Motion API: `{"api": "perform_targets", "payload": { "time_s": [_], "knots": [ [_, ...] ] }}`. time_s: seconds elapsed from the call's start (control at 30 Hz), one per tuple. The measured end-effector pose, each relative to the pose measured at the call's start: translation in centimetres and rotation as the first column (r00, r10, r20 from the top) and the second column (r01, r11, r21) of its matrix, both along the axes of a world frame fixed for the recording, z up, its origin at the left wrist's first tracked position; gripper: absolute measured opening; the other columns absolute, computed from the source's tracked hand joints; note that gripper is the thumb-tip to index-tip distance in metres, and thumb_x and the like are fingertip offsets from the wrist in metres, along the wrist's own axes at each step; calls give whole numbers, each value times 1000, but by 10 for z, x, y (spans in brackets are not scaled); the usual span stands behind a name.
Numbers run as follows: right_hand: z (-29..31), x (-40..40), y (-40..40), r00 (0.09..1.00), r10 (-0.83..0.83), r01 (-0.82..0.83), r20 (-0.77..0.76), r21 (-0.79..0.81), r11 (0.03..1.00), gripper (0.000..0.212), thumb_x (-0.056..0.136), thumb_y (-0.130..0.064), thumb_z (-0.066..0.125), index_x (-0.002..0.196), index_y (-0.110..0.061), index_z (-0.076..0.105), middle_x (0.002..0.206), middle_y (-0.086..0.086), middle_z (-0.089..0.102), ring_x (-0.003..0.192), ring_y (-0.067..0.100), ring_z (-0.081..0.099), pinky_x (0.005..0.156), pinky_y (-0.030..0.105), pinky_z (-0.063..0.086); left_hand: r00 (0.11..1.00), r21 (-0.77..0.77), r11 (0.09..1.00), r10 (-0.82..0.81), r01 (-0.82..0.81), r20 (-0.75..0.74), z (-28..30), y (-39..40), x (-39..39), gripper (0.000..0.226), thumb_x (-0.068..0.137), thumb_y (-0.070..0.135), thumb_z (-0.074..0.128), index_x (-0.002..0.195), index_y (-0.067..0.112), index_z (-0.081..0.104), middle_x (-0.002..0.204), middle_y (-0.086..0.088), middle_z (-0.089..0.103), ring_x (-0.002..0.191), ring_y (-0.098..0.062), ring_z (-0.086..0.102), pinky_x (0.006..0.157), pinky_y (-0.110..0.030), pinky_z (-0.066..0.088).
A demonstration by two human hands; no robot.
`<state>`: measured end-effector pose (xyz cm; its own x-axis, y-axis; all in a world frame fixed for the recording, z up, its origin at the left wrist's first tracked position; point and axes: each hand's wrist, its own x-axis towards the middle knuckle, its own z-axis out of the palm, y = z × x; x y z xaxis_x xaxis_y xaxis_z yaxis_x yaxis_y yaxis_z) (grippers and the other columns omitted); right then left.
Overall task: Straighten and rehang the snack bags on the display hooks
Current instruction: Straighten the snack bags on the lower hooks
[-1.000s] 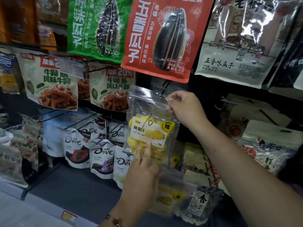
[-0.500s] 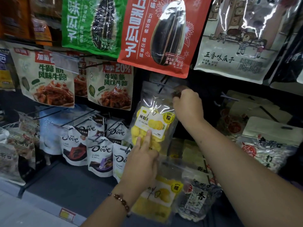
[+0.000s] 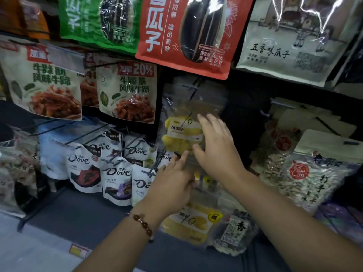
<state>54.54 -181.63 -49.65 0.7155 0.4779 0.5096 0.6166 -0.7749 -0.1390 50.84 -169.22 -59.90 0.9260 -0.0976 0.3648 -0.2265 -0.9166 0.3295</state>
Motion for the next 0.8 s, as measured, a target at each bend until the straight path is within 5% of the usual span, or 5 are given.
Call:
{"api": "perform_targets", "payload": {
  "time_s": [0.3,0.5,0.57,0.63,0.8],
  "knots": [
    [-39,-47,-41,969,77,-90,-233,-46,995,58,101,-43,44,154,-29,23,162,-8,13,150,12,3,118,28,2,994,-184,979,96,-85,50,5,15,-54,18,98,29,54,97,19,69,149,5,44,134,-14,41,95,-29,42],
    [-78,-69,-62,954,65,-104,-294,-118,988,54,102,-43,41,152,-26,29,161,-7,20,149,12,10,119,28,8,989,-240,961,147,-137,25,4,10,-83,23,99,34,51,107,24,70,152,6,40,137,-13,40,99,-32,44],
    [-89,-77,-66,962,60,-88,-265,-98,991,41,101,-40,44,138,-24,49,146,-7,44,140,15,32,113,29,26,989,-235,962,147,-138,20,2,4,-95,22,100,33,51,106,24,70,147,10,47,131,-10,46,94,-30,42],
    [-99,-83,-70,969,48,-64,-240,-59,996,22,100,-37,46,110,-22,59,112,-7,57,110,15,50,88,29,41,988,-210,967,154,-147,14,-1,-1,-104,21,100,32,50,102,24,68,129,9,61,115,-11,55,86,-29,43],
    [-122,-89,-83,952,41,-61,-304,-56,997,26,103,-34,38,100,-22,61,93,-7,55,90,15,49,78,34,42,988,-103,985,130,-138,-81,-11,-11,-111,27,100,39,44,99,26,67,91,7,68,82,-13,61,71,-34,51]
  ]
}}
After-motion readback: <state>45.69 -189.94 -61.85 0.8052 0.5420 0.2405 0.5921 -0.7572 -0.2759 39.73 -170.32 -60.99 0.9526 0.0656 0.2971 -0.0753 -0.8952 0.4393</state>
